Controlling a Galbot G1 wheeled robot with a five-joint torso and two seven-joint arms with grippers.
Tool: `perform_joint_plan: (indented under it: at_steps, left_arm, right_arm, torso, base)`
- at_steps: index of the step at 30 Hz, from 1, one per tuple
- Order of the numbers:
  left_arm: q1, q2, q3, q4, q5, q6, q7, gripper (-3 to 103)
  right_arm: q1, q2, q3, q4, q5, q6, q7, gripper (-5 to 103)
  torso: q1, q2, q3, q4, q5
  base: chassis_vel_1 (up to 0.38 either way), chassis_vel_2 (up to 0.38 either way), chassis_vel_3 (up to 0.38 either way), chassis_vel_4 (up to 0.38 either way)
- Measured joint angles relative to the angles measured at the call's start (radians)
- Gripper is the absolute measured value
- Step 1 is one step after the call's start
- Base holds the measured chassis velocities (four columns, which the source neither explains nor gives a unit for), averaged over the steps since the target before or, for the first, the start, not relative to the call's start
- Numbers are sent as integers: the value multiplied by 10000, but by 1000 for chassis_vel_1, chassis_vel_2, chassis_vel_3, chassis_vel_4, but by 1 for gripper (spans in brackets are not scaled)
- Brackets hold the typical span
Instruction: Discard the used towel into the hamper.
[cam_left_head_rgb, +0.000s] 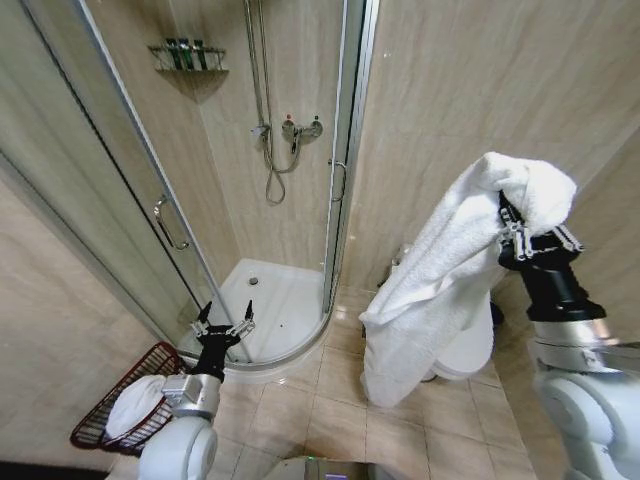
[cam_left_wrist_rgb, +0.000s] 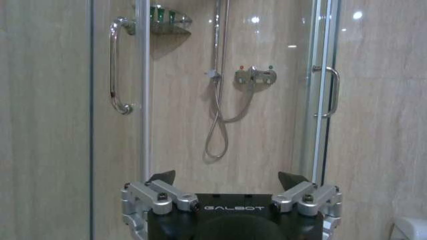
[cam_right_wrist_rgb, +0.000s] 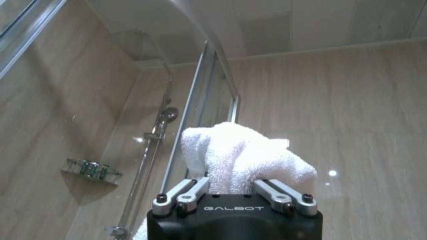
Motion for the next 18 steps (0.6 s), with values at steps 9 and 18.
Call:
perform_joint_plan:
  at_steps: [9,18]
  left_arm:
    - [0,0,0,0,0,0,0,100]
    - [0,0,0,0,0,0,0,100]
  right_arm:
    - [-47,-66,30,0,19,22,2,13]
    - [-162,-33,28,0,-40,42,-31,13]
  torso:
    - [60,135,73,0,0]
    - [194,415,219,0,0]
  base:
    - [0,0,0,0]
    - [0,0,0,0]
